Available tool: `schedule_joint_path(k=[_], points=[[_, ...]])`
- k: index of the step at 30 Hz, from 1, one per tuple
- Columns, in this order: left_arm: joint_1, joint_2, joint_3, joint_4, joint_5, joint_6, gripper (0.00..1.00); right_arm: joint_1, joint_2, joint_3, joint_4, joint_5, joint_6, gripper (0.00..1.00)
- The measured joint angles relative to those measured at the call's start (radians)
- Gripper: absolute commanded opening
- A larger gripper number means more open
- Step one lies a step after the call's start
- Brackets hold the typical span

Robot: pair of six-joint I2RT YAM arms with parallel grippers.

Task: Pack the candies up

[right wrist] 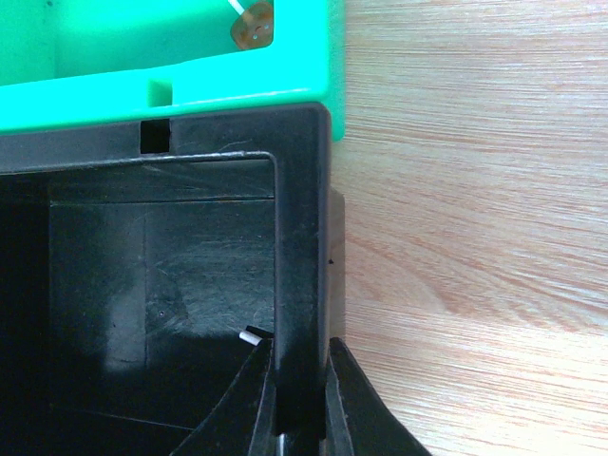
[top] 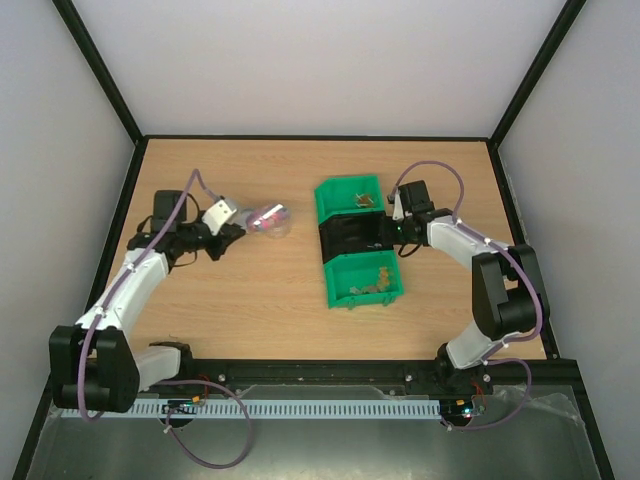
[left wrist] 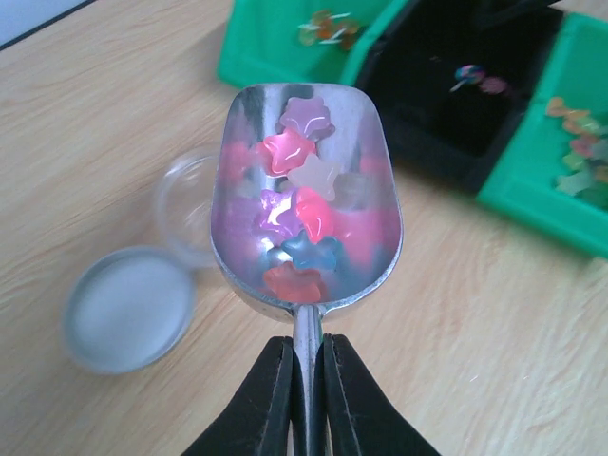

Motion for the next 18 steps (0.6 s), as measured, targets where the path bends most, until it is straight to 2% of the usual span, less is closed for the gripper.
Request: schedule_joint_path(k=[5,10,18], points=[[0.085,0.002,0.055,-0.125,-0.054,0.102,0.02,-0.001,0.009,0.013,-0.007,0.013,-0.012,0.01],[0.085,0.026,0.104,-0.217,-0.113,0.177,0.02,-0.001,0.024,0.035,-0.018,0.021,-0.015,0.01],[0.074,0.119,0.206,-0.293,-0.191,0.213,0.02,-0.002,0.033,0.042,-0.017,0.02,-0.013,0.01]])
